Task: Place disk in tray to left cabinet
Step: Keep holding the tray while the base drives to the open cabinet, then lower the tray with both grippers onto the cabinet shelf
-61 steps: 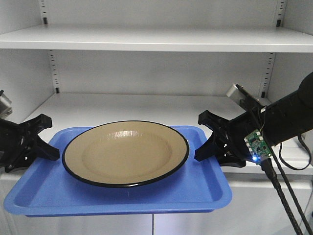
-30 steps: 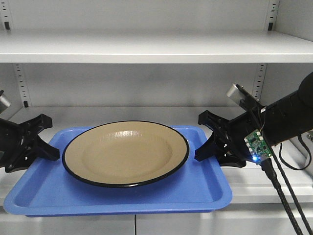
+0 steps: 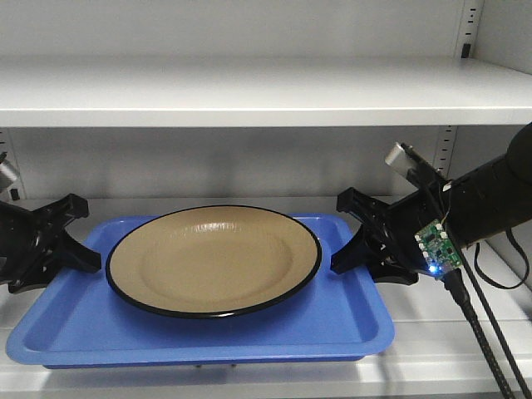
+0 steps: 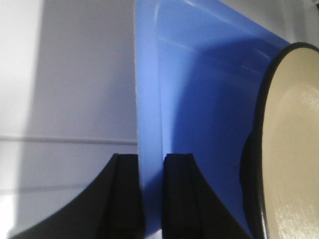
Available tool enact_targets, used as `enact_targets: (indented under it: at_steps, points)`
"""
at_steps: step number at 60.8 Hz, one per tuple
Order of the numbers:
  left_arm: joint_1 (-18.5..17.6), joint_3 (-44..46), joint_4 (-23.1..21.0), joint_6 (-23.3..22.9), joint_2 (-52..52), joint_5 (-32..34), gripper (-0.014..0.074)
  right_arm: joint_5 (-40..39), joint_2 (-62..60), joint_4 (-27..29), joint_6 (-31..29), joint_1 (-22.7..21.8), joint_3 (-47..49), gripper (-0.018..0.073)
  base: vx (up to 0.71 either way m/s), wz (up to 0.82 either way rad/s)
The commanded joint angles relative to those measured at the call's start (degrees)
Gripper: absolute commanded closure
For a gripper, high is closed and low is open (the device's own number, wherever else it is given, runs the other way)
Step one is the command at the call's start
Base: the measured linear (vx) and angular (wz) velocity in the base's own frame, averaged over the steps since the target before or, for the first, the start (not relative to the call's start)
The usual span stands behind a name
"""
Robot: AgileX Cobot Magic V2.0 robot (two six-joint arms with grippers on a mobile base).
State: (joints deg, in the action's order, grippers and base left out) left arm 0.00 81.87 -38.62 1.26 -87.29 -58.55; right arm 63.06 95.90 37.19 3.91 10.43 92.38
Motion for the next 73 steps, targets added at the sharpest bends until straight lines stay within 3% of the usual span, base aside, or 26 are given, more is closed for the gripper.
enact_targets:
  at_steps: [1, 73]
  points:
    - [-1.05, 2.16, -8.45, -0.59, 2.77, 0.54, 0.0596, -2.07, -2.99, 9.55, -0.6, 1.02, 2.3, 0.0563, 0.12, -0.03]
    - [-1.05, 2.16, -8.45, -0.59, 2.77, 0.54, 0.0596, -2.16, -2.99, 9.55, -0.6, 1.02, 2.3, 0.0563, 0.04, -0.01]
